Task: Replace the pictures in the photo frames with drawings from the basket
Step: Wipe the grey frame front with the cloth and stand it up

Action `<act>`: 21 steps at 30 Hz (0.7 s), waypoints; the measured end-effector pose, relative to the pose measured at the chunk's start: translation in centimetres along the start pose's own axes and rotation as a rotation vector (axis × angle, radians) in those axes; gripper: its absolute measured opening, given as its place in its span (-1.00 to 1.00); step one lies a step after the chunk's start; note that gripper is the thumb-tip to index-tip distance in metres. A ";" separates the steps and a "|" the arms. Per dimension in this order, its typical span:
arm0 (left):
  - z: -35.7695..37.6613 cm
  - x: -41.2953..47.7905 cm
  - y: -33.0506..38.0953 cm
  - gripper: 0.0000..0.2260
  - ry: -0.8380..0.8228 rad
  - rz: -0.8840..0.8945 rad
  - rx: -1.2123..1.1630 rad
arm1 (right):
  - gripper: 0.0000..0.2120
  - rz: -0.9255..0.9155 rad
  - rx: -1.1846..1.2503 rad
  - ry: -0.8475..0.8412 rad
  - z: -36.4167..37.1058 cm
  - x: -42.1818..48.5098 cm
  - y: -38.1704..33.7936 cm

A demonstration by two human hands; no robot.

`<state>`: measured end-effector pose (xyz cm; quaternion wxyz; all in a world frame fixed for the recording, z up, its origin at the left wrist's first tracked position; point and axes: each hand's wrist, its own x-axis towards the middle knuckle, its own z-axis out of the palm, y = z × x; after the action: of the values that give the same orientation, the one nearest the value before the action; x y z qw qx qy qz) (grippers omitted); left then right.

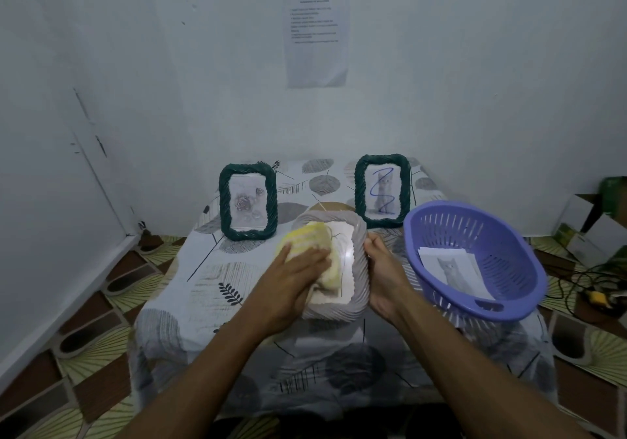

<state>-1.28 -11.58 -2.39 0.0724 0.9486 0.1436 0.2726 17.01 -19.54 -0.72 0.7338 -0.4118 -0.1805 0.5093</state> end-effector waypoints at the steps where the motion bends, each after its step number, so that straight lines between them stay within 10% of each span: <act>1: -0.1 0.5 -0.1 -0.56 0.029 -0.042 -0.011 | -0.76 0.003 -0.005 0.002 0.0 0.0 0.0; 21: 0.4 0.9 2.5 -0.52 -0.249 0.039 0.143 | -0.73 0.006 -0.066 0.038 -0.3 0.2 -0.6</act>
<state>0.25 -13.66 -1.77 0.0164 0.9804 0.1343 0.1432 17.66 -19.62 -0.43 0.7217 -0.4459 -0.1818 0.4973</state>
